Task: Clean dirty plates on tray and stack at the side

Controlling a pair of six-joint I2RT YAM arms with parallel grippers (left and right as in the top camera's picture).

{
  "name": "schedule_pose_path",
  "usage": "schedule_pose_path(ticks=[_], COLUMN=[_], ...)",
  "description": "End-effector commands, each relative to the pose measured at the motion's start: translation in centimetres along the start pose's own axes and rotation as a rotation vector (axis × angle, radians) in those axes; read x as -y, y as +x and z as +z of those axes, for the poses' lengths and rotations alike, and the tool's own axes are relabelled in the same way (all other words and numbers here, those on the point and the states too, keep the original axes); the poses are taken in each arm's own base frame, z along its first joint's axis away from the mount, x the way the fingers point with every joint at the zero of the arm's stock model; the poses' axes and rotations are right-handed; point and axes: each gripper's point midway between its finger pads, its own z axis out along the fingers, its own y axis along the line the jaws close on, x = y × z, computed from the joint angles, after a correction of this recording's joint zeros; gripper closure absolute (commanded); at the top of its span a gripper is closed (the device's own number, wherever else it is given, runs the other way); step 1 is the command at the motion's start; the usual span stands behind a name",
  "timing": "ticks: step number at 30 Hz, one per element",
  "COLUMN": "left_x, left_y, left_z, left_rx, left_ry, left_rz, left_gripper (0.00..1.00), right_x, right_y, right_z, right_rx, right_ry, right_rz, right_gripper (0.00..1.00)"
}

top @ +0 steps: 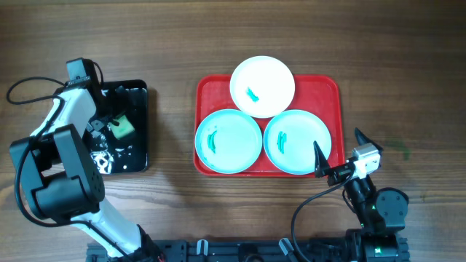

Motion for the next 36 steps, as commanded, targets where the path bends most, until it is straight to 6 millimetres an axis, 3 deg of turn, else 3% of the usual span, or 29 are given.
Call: schedule_pose_path(ticks=[1,2,3,5,6,8,13,17,19,22,23,24,25,26,30,31,32,33,34,36], left_x=[-0.2,-0.2,-0.3,-0.2,-0.2,-0.3,-1.0,-1.4,-1.3,-1.1,-1.1,-0.9,-0.7,-0.7,0.0,0.0,0.0,0.0,0.0,0.0], left_y=[0.6,0.7,0.7,0.7,0.7,1.1,3.7,4.4,4.3,3.9,3.7,3.4,3.0,2.8,1.3,1.2,1.2,1.2,1.3,1.4], left_z=[0.8,0.8,0.8,0.8,0.8,0.8,0.5,0.4,0.4,0.5,0.5,0.6,0.6,0.6,0.8,0.8,0.8,0.8,0.8,0.8], left_rx=[-0.023,-0.024,-0.025,-0.025,-0.025,-0.041,-0.152,-0.182,-0.174,-0.160,-0.153,-0.138,-0.121,-0.114,-0.054,-0.049,-0.049,-0.051,-0.054,-0.057], left_ry=[-0.001,-0.001,-0.002,-0.002,-0.002,-0.004,-0.028,-0.042,-0.039,-0.032,-0.029,-0.023,-0.015,-0.012,0.014,0.016,0.016,0.016,0.014,0.013], left_rz=[-0.005,-0.004,-0.005,-0.005,-0.005,-0.005,-0.011,-0.012,-0.012,-0.011,-0.011,-0.010,-0.009,-0.009,-0.006,-0.005,-0.005,-0.006,-0.005,-0.006], left_gripper=[0.33,0.55,0.92,0.96,0.92,0.00,0.00,0.48,0.79,0.95,0.92,0.72,0.44,0.02,0.00,0.07,0.43,0.66,0.78,0.88], right_x=[0.2,0.2,0.2,0.2,0.2,0.2,0.2,0.2,0.2,0.2,0.2,0.2,0.2,0.2,0.2,0.2,0.2,0.2,0.2,0.2], right_y=[0.1,0.1,0.1,0.1,0.1,0.1,0.1,0.1,0.1,0.1,0.1,0.1,0.1,0.1,0.1,0.1,0.1,0.1,0.1,0.1], right_z=[0.0,0.0,0.0,0.0,0.0,0.0,0.0,0.0,0.0,0.0,0.0,0.0,0.0,0.0,0.0,0.0,0.0,0.0,0.0,0.0], right_rx=[-0.002,-0.002,-0.002,-0.002,-0.002,-0.002,-0.002,-0.002,-0.002,-0.002,-0.002,-0.002,-0.002,-0.002,-0.002,-0.002,-0.002,-0.002,-0.002,-0.002], right_ry=[0.008,0.008,0.008,0.008,0.008,0.008,0.008,0.008,0.008,0.008,0.008,0.008,0.008,0.008,0.008,0.008,0.008,0.008,0.008,0.008], right_rz=[0.005,0.005,0.005,0.005,0.005,0.005,0.005,0.005,0.005,0.005,0.005,0.005,0.005,0.005,0.005,0.005,0.005,0.005,0.005,0.005], right_gripper=[0.00,0.00,0.00,0.00,0.00,0.00,0.00,0.00,0.00,0.00,0.00,0.00,0.00,0.00,0.01,0.00,0.00,0.00,0.00,0.00])
